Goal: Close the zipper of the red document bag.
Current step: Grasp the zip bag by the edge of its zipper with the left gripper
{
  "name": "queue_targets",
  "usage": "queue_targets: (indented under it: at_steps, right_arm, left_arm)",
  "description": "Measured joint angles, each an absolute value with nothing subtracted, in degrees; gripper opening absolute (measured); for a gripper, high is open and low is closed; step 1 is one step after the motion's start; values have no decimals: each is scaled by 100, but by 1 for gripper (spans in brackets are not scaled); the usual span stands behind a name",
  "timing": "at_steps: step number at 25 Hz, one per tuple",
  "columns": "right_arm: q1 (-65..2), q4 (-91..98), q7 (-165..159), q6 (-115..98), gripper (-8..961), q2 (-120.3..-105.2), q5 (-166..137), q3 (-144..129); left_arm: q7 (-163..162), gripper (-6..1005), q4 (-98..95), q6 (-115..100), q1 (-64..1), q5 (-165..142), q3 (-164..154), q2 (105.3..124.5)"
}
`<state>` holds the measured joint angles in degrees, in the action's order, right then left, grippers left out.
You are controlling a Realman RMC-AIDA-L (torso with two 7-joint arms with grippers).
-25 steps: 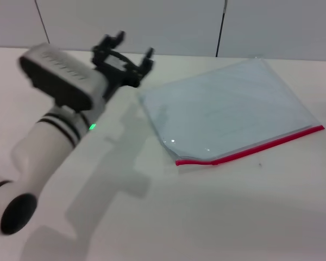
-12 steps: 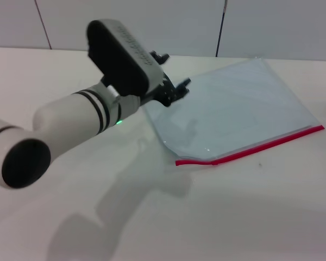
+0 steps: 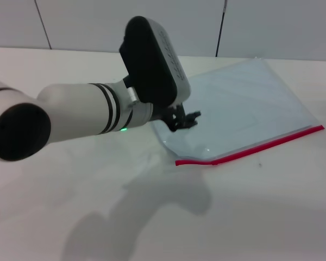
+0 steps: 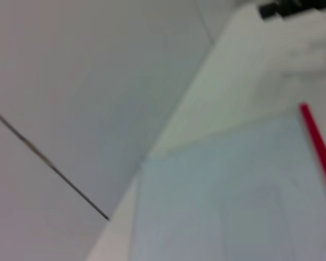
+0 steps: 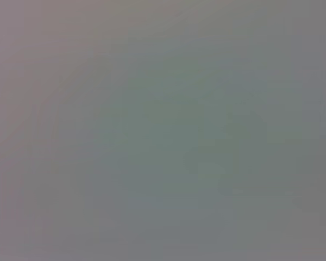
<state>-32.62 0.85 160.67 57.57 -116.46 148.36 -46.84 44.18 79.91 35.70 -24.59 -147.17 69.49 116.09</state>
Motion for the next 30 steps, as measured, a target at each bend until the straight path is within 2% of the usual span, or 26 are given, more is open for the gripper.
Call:
queue_targets:
  at_steps: [12,30]
  right_arm:
    - [-3330,68,16066,5756,643,-11646,14836,-4684]
    - [-3331,80,16066,5750,643,-11646,14814,-4684]
  left_arm:
    - [4380,704,8432,5399,-2958,-15085,6954,11624]
    - [4332,703,8390,6652,-3389,-15124,6841,11638]
